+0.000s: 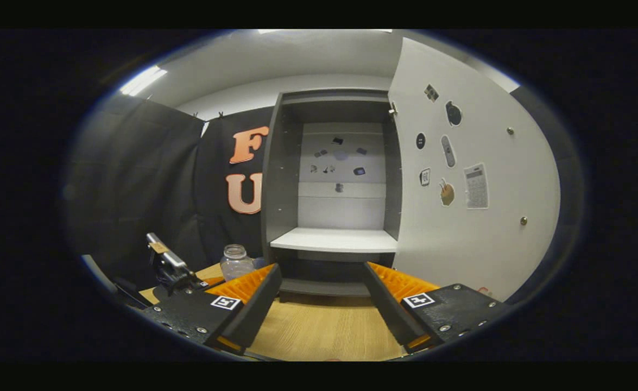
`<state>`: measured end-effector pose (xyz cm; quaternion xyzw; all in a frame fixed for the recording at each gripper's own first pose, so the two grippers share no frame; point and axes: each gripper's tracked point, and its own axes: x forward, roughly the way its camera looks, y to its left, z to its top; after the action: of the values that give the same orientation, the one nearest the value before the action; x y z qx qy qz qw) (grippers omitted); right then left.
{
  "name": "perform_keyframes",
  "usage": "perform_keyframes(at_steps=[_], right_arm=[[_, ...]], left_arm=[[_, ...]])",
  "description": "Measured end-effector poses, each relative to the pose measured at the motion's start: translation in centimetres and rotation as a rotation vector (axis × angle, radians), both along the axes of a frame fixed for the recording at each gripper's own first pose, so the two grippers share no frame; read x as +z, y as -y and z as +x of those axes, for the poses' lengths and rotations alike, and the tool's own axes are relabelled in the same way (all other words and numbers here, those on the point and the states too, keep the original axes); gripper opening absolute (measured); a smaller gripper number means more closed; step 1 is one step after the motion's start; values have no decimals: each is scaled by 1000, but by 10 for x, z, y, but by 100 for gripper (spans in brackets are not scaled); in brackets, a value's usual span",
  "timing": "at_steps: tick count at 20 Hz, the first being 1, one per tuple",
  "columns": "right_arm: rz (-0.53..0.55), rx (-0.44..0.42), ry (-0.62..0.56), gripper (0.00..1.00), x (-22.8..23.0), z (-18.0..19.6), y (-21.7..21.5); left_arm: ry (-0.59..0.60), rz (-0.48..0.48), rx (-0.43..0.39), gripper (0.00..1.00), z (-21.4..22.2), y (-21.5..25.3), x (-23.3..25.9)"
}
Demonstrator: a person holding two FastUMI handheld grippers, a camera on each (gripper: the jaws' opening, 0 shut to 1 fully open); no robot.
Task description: Open the cabinet door with the right hand, grasp the bottle in the cabinet with the left hand and place it on the coaster, then close the cabinet door with the right hand.
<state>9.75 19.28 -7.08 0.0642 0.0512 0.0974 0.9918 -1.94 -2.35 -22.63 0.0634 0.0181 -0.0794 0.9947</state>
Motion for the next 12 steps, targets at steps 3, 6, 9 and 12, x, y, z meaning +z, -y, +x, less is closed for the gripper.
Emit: perform_keyframes(at_steps=[3, 6, 9, 12], right_arm=[[-8, 7, -27, 93, -11, 0, -18], [-23, 20, -64, 93, -21, -2, -35], [-32, 26, -88, 93, -29, -1, -51], [-35, 30, -113, 93, -37, -3, -64]], left_arm=[[-33, -11, 19, 79, -13, -20, -36], [-80, -19, 51, 79, -25, -42, -71], [-126, -10, 60, 79, -32, -56, -101], [-169, -13, 59, 79, -37, -61, -125]])
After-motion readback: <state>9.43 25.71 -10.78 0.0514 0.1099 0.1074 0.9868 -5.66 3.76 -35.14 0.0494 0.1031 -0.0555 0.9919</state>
